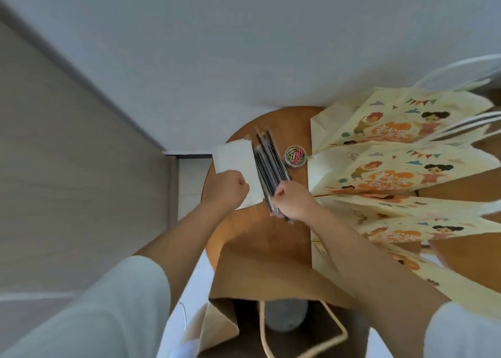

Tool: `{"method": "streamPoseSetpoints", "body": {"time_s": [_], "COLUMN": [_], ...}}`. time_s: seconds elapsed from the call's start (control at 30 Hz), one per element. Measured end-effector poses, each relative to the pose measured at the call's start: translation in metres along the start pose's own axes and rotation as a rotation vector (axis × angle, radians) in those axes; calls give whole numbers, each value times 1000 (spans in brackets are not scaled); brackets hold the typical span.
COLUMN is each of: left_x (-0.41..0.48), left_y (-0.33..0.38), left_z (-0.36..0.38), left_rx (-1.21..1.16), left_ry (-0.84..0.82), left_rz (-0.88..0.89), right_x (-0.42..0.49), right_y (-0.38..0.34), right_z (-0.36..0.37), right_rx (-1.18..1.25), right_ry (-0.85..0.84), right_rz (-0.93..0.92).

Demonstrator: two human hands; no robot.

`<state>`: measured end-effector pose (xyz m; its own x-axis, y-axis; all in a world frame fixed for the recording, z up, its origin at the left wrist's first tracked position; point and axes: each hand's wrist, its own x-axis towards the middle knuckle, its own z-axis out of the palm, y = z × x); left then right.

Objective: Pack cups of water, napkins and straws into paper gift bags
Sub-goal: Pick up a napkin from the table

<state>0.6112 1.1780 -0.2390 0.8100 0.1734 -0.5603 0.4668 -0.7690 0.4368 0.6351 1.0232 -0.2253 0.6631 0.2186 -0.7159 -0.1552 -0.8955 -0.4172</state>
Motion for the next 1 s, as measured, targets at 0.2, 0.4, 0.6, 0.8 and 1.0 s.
{"method": "streamPoseSetpoints", "body": {"time_s": [0.2,0.4,0.6,0.8,1.0], "left_x": [56,82,80,74,70], "left_y": [6,12,0,-7,-18], "left_z": [37,62,65,62,56], "left_rx": [2,89,-4,-61,-239], "left_ry": [-43,-68,-84,-84,78], "left_rz": [-80,-131,-122,-87,-164], "right_x": [55,71,71,63,67], "right_y": [7,10,16,16,11], "right_z": [29,58,62,62,62], "right_rx": [-124,-151,-176,-138,487], "right_ry": [-15,50,61,76,240], "right_rz": [130,134,166,176,240]}}
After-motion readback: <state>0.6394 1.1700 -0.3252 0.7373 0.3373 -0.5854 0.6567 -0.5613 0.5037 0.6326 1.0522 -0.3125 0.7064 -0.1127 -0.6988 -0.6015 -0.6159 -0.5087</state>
